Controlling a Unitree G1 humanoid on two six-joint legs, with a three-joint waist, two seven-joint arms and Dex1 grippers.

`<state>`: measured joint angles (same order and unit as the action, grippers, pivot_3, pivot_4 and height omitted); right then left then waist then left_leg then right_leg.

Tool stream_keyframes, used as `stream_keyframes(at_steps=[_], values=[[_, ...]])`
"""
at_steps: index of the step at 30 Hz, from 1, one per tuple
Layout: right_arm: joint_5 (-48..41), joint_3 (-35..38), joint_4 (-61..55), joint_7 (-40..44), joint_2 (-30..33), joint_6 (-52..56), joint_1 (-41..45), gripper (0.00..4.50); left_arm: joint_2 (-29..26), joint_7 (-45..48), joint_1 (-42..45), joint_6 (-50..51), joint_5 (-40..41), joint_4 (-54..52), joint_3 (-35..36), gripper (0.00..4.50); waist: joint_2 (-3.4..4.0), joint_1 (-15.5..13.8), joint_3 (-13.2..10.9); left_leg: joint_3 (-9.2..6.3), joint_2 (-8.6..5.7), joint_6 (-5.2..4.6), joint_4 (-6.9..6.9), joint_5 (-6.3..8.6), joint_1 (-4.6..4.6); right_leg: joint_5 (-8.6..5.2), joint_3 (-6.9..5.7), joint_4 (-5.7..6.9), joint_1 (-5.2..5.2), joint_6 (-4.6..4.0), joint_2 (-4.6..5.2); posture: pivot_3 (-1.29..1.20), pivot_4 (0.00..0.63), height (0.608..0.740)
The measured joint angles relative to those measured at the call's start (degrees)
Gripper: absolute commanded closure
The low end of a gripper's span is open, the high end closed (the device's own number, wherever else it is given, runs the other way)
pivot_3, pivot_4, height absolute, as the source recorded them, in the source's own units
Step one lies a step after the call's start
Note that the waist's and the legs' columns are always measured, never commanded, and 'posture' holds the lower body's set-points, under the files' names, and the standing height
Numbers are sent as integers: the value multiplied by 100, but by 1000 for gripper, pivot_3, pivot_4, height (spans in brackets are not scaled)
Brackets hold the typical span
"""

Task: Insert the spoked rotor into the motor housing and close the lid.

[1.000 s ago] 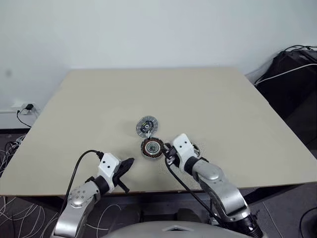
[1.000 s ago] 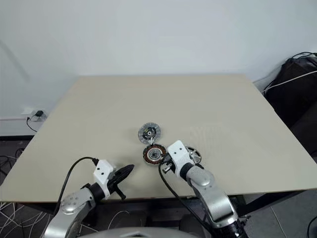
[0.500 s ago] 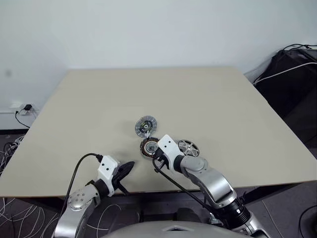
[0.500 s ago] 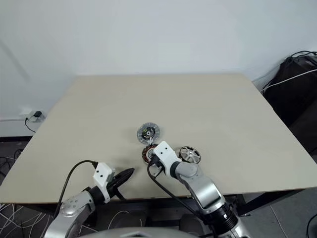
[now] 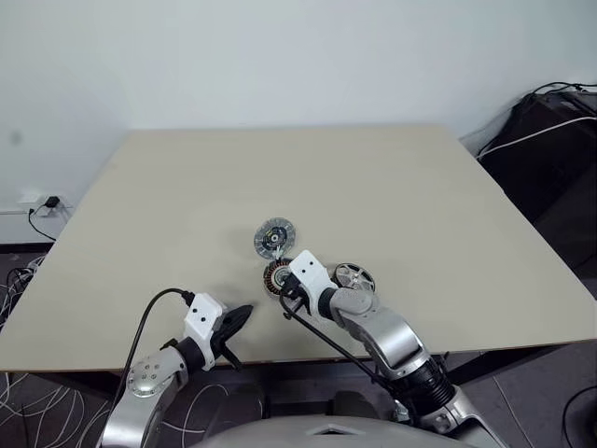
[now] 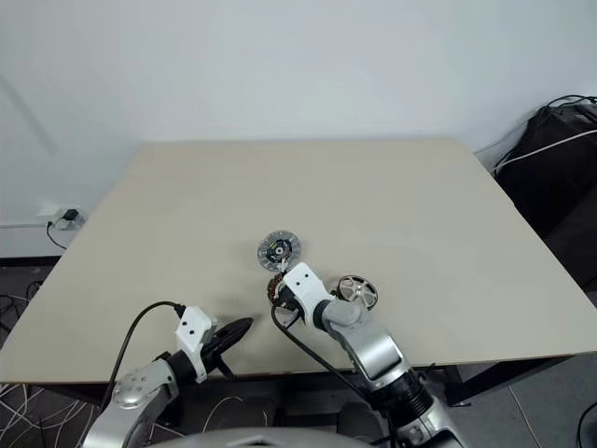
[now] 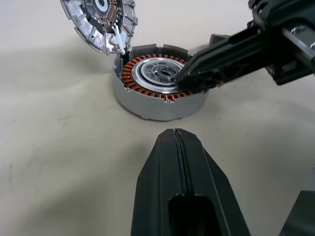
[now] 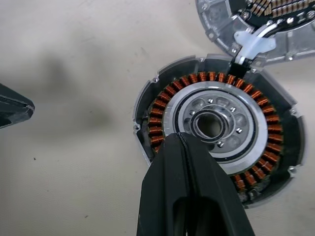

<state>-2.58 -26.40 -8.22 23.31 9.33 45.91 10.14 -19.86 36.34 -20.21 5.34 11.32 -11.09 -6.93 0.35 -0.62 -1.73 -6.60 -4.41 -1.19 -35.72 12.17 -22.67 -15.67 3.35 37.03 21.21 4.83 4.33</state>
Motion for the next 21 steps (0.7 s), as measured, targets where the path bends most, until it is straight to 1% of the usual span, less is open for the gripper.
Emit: stream_keyframes(at_steps=[15, 21], values=[[-2, 5, 350, -2, -114, -216, 167, 4479, -2, 1, 15, 39, 3, -35, -47, 4500, 5, 46, -2, -1, -1, 1, 0, -1, 2, 1, 0, 5, 0, 0, -1, 0, 0, 740], [-4, 131, 348, -48, -67, -216, 190, 4479, 3, 2, 29, 50, 4, -37, -118, 4500, 7, 72, -3, -2, -1, 2, 4, -1, 1, 2, 1, 5, 4, -2, -1, 0, 0, 740]])
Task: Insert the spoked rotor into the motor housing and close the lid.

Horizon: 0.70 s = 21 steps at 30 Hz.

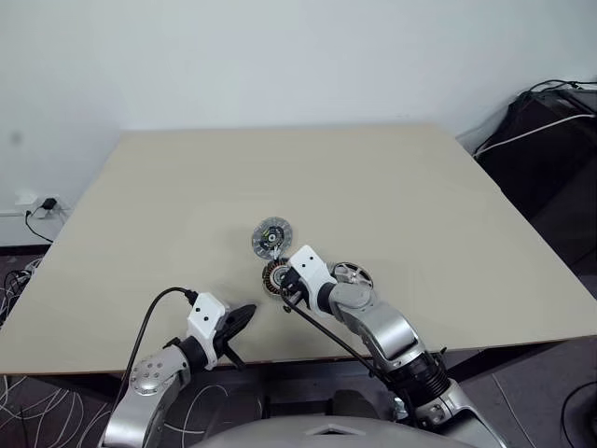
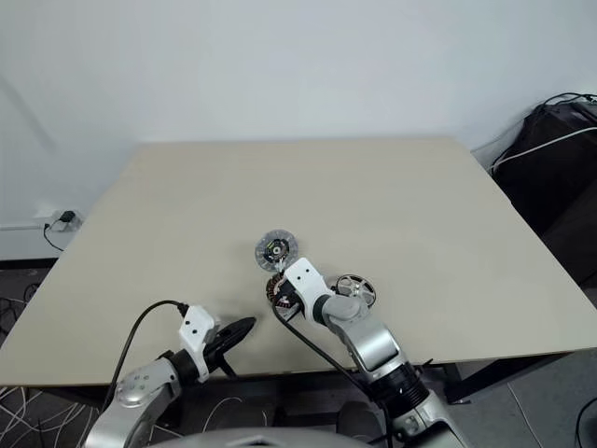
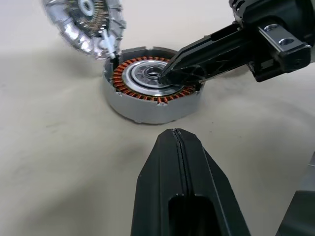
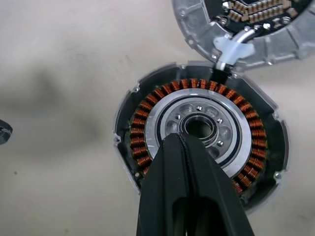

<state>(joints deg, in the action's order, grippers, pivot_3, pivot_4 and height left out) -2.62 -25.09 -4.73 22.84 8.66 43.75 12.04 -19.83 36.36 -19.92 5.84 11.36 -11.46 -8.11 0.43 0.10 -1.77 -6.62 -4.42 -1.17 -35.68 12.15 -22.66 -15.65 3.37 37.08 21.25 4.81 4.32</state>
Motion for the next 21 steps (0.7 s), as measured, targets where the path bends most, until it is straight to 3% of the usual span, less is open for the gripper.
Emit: stream_keyframes(at_steps=[21], values=[[-10, -55, -640, 165, 196, 39, -206, 4479, -5, 8, 35, 41, 6, -1, -45, 4500, 1, 55, -1, -2, 0, 0, 5, 0, 0, -2, 0, 1, 3, 1, 1, 0, 0, 740]])
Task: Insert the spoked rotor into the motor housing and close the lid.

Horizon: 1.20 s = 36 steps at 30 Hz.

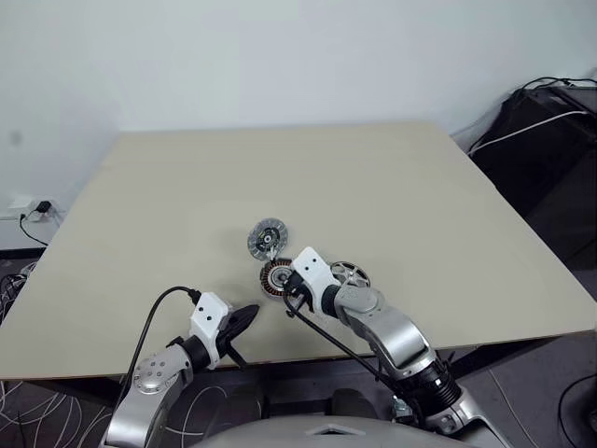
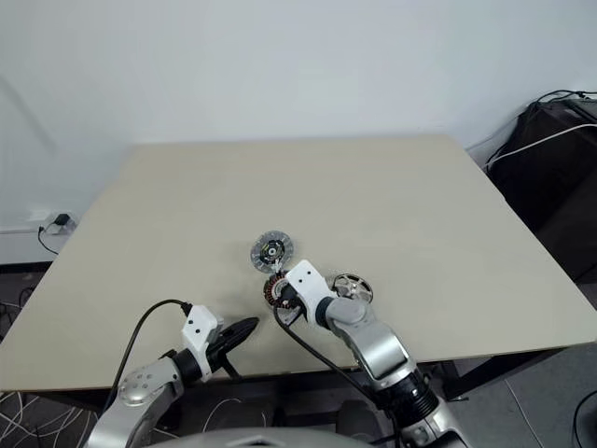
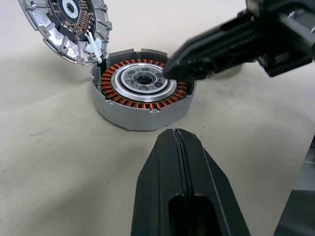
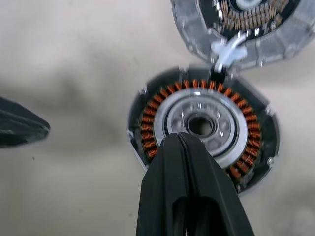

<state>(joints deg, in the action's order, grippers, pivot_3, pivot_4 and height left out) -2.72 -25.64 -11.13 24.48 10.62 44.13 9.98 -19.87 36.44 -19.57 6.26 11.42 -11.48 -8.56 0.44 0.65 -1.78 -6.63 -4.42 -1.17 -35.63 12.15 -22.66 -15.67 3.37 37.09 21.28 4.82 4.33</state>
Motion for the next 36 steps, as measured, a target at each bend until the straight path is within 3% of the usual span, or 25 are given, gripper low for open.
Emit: stream_keyframes(at_steps=[4, 9, 12, 17, 23, 26, 31, 36], values=[[246, 144, 21, -508, -134, -504, 6, 4479, 1, -4, 13, 47, 0, -3, -1, 4500, 0, -3, 0, 1, -1, 0, 0, 0, -1, 0, 1, -1, 0, 0, 0, 0, 0, 740], [282, 911, -463, -848, 98, -1047, -491, 4312, -4, -19, 9, 49, -6, -100, -2, 4500, -2, -54, 1, 0, -7, -1, 4, 1, -4, 1, 0, -9, -1, 0, 5, 0, 0, 740], [255, 1571, -886, -1000, 349, -1073, -1046, 3583, -15, -26, -26, 52, -8, -162, 0, 4500, 0, -63, 0, 1, -6, -1, 8, 1, -4, -2, 1, -9, 1, -1, 5, 0, 0, 740], [63, 2504, -1462, -1156, 421, -804, -1837, 1919, -30, -16, -73, 74, -3, -192, 1, 4500, 5, -47, -3, 1, 2, -1, 8, 1, -1, -7, 3, -6, -1, -4, 6, 0, 0, 740], [-802, 3369, -1929, -1431, -582, -75, -2371, 25, -52, 11, 52, 120, 8, -190, 5, 4500, 13, 0, -6, 2, 4, -1, 5, 2, 3, -7, 14, 0, -2, -4, 23, 0, 0, 740], [-1723, 4084, -2119, -1778, -1435, 719, -2272, 25, -60, 47, 84, 186, 30, -188, 7, 4500, 26, 2, -8, -3, 5, 0, 3, 1, -3, -6, 14, -1, 2, -4, 22, 0, 0, 740], [-3654, 5349, -2120, -2538, -1594, 1939, -1843, 25, -64, 98, 143, 276, 45, -182, 7, 4500, 37, -5, -17, 3, 2, -1, 12, 2, -9, -5, 20, -1, 17, -4, 23, 0, 0, 740], [-4879, 5660, -1916, -3331, -1628, 2415, -1733, 25, -62, 105, 153, 337, 47, -182, 5, 4500, 46, 12, -15, 5, 4, -1, 27, 1, -7, -9, 21, -1, 27, -12, 21, 0, 0, 740]])
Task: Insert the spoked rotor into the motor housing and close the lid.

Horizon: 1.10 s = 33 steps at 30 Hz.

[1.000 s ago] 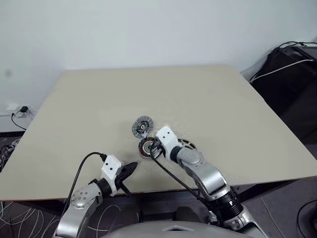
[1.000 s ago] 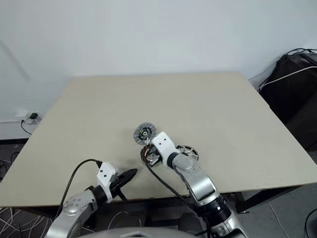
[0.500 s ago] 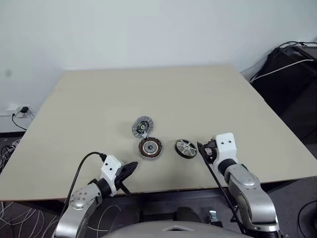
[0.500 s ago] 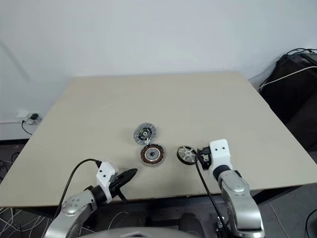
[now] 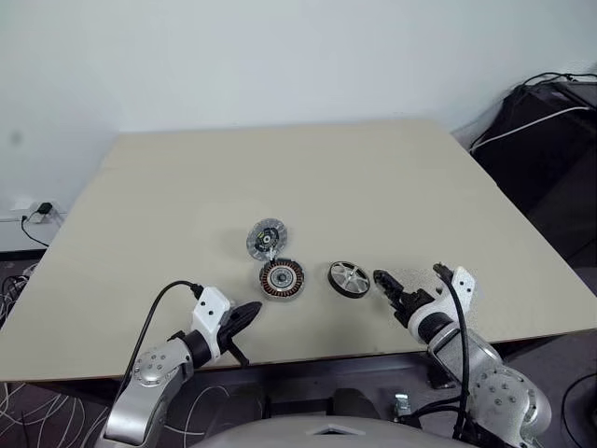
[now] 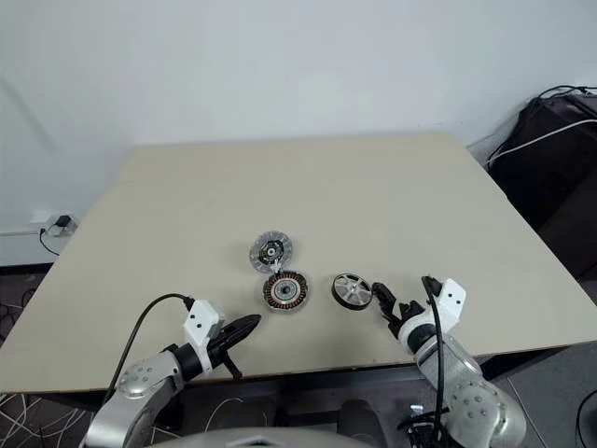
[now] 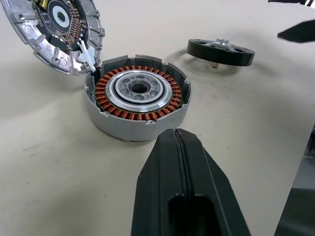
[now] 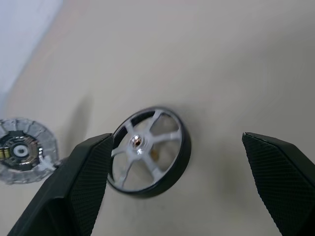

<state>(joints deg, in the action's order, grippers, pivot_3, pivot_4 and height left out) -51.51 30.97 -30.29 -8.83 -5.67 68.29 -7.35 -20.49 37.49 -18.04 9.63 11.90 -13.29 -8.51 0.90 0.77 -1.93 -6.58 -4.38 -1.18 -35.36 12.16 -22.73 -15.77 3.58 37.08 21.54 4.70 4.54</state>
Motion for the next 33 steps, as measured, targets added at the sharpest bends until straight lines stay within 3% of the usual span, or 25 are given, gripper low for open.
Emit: stream_keyframes(at_steps=[7, 15, 23, 26, 33], values=[[-1027, -140, 530, -722, 12, 92, 39, 25, 4, -51, -105, 11, 3, -4, 1, 4500, 2, 12, 0, 5, -1, -1, 0, 0, -1, 1, 5, -7, -3, 2, 1, 0, 0, 740], [-1493, -481, 1200, -1035, 39, -210, 127, 25, 4, -112, -149, 11, 4, -11, 2, 4500, 4, 44, -1, 4, -1, -1, 1, 0, -1, 1, 4, -9, -2, 2, -1, 0, 0, 740], [-2054, -552, 1767, -1110, 44, -1219, 171, 25, -3, -118, -207, -3, 4, -14, 25, 4500, 5, 79, -2, 4, -1, -1, 0, 0, 0, 1, 8, -9, -5, 4, 3, 0, 0, 740], [-2145, -577, 1858, -1114, 47, -1529, 175, 629, -5, -116, -206, -9, 4, -14, 52, 4500, 10, 80, -5, 4, -1, -1, 5, 0, -1, 1, 9, -11, -1, 3, 2, 0, 0, 740], [-2307, -731, 1885, -1130, 63, -1837, 169, 2924, -14, -106, -175, -13, 3, -13, 88, 4500, 13, 75, -6, 5, -1, -2, 13, 0, -1, 1, 8, -13, 3, 0, -3, 0, 0, 740]])
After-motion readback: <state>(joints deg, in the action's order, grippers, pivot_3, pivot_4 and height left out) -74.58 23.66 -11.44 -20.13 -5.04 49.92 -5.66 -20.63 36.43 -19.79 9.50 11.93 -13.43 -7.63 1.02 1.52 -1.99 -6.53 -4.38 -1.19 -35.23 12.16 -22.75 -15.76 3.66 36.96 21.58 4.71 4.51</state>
